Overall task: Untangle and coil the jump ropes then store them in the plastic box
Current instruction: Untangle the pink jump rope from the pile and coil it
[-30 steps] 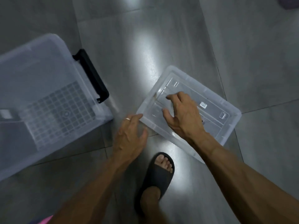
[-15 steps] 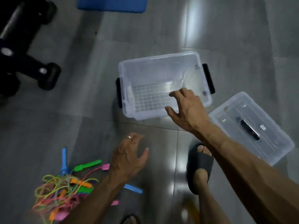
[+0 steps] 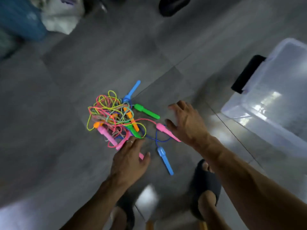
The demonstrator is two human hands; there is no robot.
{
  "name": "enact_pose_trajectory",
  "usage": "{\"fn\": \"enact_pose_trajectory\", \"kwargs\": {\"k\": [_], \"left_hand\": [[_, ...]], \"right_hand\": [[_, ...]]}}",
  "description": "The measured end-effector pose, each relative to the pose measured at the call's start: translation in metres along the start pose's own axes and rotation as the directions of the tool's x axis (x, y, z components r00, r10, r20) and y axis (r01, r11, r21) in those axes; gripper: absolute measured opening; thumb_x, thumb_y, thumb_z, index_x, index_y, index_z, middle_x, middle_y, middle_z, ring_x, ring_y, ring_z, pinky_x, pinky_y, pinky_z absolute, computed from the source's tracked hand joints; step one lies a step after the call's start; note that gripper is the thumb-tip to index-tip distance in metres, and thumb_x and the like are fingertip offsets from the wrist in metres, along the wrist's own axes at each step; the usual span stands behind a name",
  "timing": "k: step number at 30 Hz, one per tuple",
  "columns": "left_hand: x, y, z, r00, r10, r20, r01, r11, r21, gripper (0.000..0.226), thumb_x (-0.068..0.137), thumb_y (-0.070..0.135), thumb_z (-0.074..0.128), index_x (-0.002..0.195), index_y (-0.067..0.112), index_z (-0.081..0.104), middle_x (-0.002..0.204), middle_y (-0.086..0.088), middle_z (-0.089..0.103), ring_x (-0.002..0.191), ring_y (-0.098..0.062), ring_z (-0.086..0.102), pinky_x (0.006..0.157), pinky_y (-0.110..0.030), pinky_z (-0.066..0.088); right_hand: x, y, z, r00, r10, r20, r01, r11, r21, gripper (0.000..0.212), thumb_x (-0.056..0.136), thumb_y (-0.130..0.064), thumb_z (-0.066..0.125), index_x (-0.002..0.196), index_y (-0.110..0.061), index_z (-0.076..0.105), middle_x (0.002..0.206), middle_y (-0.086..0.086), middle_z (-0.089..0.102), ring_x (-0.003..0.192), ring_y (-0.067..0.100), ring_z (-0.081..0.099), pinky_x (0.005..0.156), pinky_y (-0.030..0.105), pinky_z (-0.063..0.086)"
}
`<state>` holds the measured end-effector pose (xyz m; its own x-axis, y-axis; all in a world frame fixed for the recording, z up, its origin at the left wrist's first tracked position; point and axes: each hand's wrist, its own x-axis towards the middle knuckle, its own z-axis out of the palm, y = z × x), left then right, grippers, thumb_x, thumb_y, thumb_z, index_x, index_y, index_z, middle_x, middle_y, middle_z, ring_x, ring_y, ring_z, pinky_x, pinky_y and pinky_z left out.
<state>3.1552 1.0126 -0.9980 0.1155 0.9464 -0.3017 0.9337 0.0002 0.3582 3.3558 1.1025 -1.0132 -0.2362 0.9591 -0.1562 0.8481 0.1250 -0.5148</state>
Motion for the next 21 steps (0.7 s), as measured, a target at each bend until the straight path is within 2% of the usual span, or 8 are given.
{"fn": "enact_pose_trajectory", "kwargs": {"k": [4,7,9,12,15,17,19,21], "left_hand": [[-0.008,-0.042,0.065,0.991,-0.137,-0.01,0.136,0.989,-0.056,0.046,0.074,0.045,0.045,0.108,0.02,0.063,0.106,0.0,0.064,0.101,-0.024,0.062,0.077,-0.034,0.054],[-0.001,-0.071,0.111,0.981,-0.191,-0.023,0.188,0.978,-0.089,0.044,0.073,0.044,0.046,0.106,0.02,0.063,0.103,-0.001,0.064,0.096,-0.025,0.064,0.073,-0.034,0.054],[0.008,-0.087,0.136,0.978,-0.201,-0.044,0.197,0.976,-0.096,0.039,0.074,0.041,0.051,0.107,0.021,0.062,0.104,-0.001,0.063,0.096,-0.025,0.063,0.073,-0.034,0.053],[0.025,-0.102,0.166,0.981,-0.187,-0.059,0.178,0.975,-0.136,0.036,0.078,0.038,0.056,0.11,0.022,0.06,0.113,0.0,0.061,0.103,-0.023,0.06,0.077,-0.035,0.051],[0.041,-0.109,0.189,0.979,-0.172,-0.111,0.154,0.976,-0.152,0.034,0.075,0.038,0.055,0.105,0.021,0.061,0.109,0.0,0.063,0.099,-0.025,0.062,0.073,-0.034,0.052],[0.047,-0.112,0.2,0.978,-0.158,-0.136,0.136,0.978,-0.157,0.033,0.075,0.038,0.056,0.103,0.021,0.062,0.108,0.0,0.063,0.099,-0.025,0.062,0.071,-0.034,0.053],[0.048,-0.111,0.202,0.977,-0.144,-0.159,0.117,0.978,-0.17,0.034,0.077,0.04,0.054,0.104,0.022,0.061,0.111,0.001,0.063,0.101,-0.025,0.062,0.074,-0.035,0.053],[0.048,-0.108,0.193,0.972,-0.133,-0.194,0.098,0.979,-0.181,0.037,0.08,0.046,0.048,0.106,0.024,0.061,0.112,0.002,0.062,0.103,-0.024,0.061,0.076,-0.035,0.054]], "right_hand": [[0.008,0.004,0.08,0.992,-0.083,0.096,0.086,0.996,-0.032,0.031,0.077,-0.028,0.068,0.102,-0.011,0.061,0.095,0.012,0.059,0.087,0.037,0.057,0.069,0.042,0.049],[0.021,0.012,0.132,0.987,-0.078,0.139,0.085,0.996,-0.039,0.032,0.079,-0.027,0.065,0.107,-0.011,0.06,0.097,0.012,0.057,0.092,0.036,0.055,0.075,0.043,0.048],[0.031,0.021,0.161,0.988,-0.01,0.155,0.017,0.999,-0.043,0.036,0.081,-0.026,0.064,0.112,-0.01,0.058,0.104,0.014,0.056,0.1,0.036,0.052,0.081,0.043,0.046],[0.047,0.047,0.197,0.974,0.078,0.211,-0.048,0.989,-0.14,0.037,0.086,-0.031,0.061,0.115,-0.01,0.054,0.111,0.014,0.053,0.107,0.035,0.05,0.085,0.04,0.042],[0.061,0.066,0.221,0.95,0.119,0.289,-0.086,0.989,-0.125,0.041,0.08,-0.043,0.067,0.11,-0.015,0.06,0.108,0.013,0.058,0.101,0.033,0.056,0.082,0.036,0.045],[0.067,0.063,0.226,0.94,0.069,0.334,-0.04,0.995,-0.094,0.03,0.077,-0.04,0.066,0.098,-0.019,0.064,0.101,0.012,0.063,0.095,0.033,0.061,0.079,0.035,0.048],[0.072,0.056,0.221,0.964,0.042,0.264,-0.026,0.998,-0.061,0.024,0.077,-0.035,0.061,0.091,-0.016,0.065,0.094,0.012,0.066,0.09,0.032,0.063,0.077,0.035,0.05],[0.077,0.044,0.204,0.985,0.093,0.147,-0.111,0.986,0.121,0.016,0.079,-0.024,0.065,0.087,-0.009,0.066,0.076,0.006,0.066,0.072,0.01,0.065,0.067,0.023,0.05]]}}
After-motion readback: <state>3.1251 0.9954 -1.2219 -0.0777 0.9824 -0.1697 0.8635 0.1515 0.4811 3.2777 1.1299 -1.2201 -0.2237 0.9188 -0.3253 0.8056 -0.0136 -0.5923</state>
